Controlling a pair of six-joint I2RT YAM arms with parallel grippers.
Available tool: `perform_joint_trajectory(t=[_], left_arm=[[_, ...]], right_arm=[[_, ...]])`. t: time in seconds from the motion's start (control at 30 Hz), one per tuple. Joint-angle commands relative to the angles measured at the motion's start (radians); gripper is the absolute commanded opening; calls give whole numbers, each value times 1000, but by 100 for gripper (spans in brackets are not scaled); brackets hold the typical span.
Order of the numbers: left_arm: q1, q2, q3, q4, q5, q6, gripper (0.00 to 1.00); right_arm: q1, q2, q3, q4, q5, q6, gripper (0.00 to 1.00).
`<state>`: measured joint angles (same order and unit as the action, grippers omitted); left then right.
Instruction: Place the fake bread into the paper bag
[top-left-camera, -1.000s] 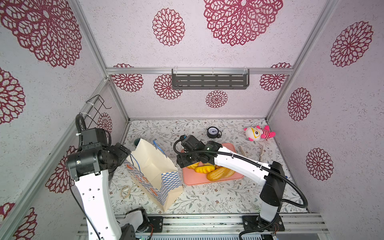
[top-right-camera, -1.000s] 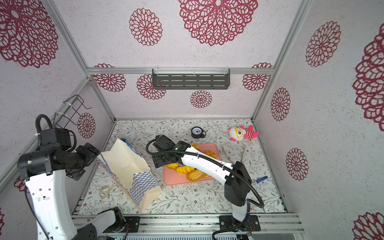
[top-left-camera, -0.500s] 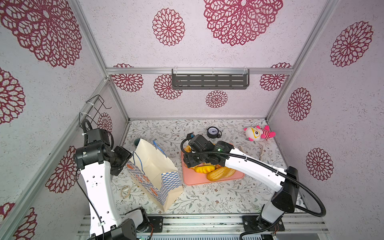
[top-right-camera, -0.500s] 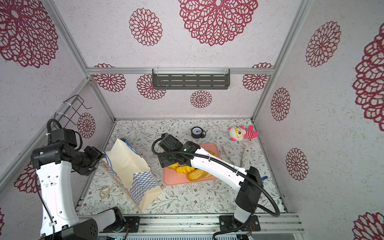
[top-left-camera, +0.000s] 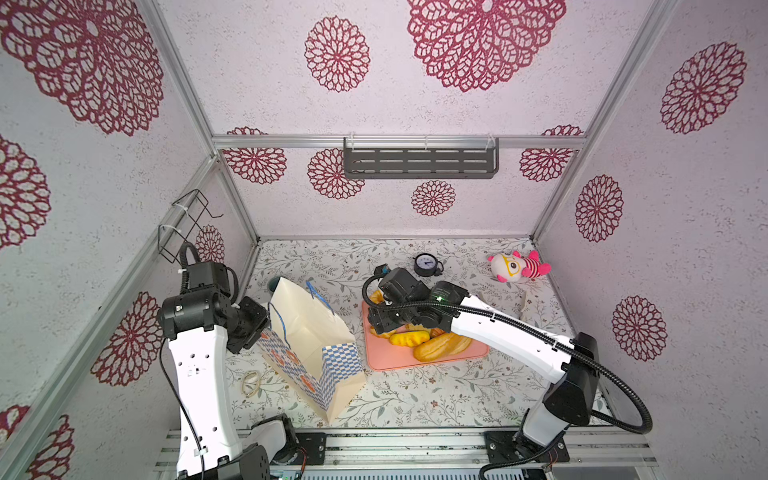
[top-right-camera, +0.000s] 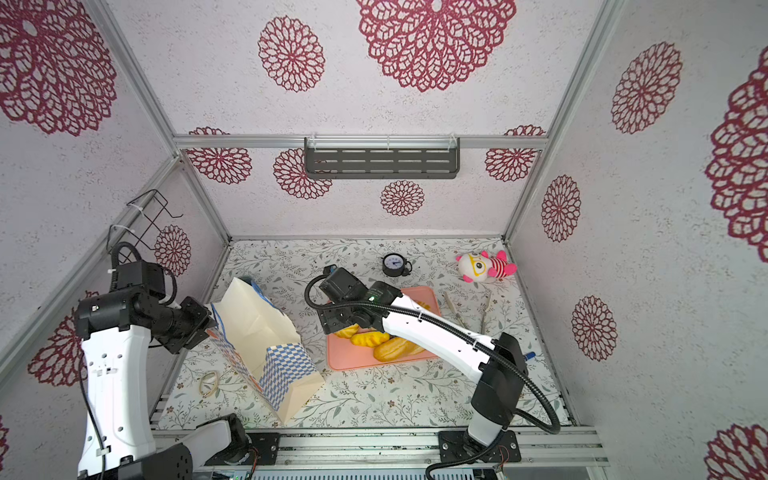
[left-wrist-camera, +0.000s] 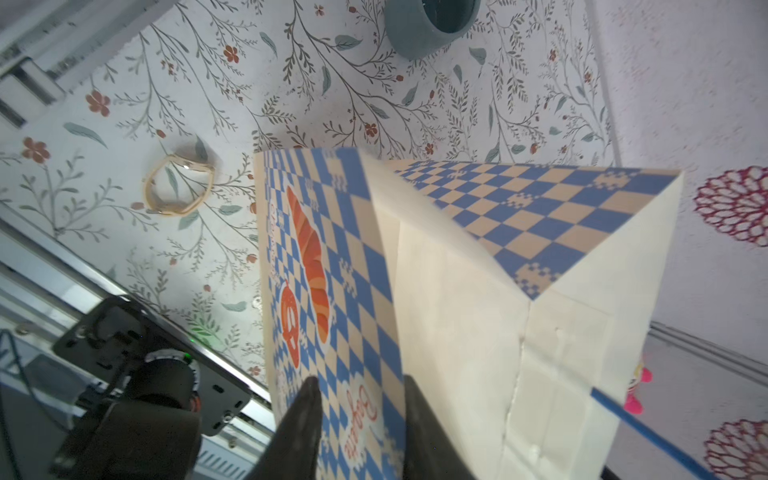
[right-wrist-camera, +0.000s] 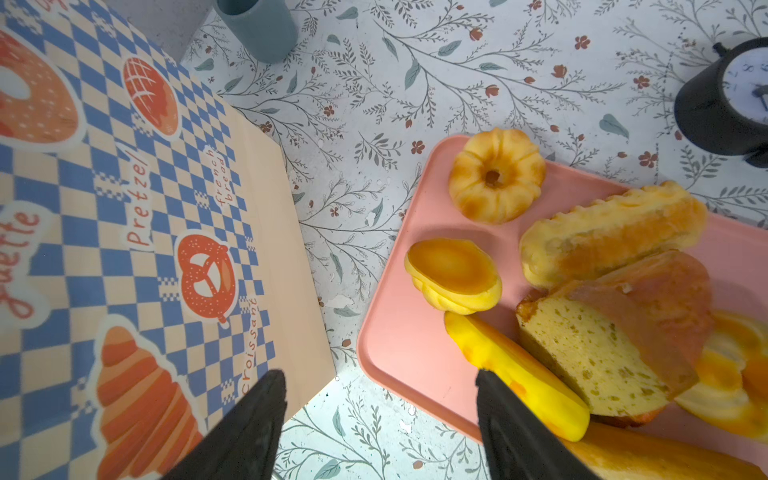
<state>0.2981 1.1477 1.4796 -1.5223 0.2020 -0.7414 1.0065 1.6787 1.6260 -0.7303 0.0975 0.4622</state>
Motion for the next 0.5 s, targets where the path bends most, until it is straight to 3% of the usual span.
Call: perform_joint_trajectory(t=[0.0,0.07,0.47], left_arm=[[-10,10,27,63,48,-5,12],[-10,25,41,96,83,-1,0],[-54,204,148,200,301,89,0]], right_arm=[[-13,-27,5,13,-4,-15,75],[-16,-28,-2,19,-16,-11,75],[-17,-3,-8,33,-86,-32,75]])
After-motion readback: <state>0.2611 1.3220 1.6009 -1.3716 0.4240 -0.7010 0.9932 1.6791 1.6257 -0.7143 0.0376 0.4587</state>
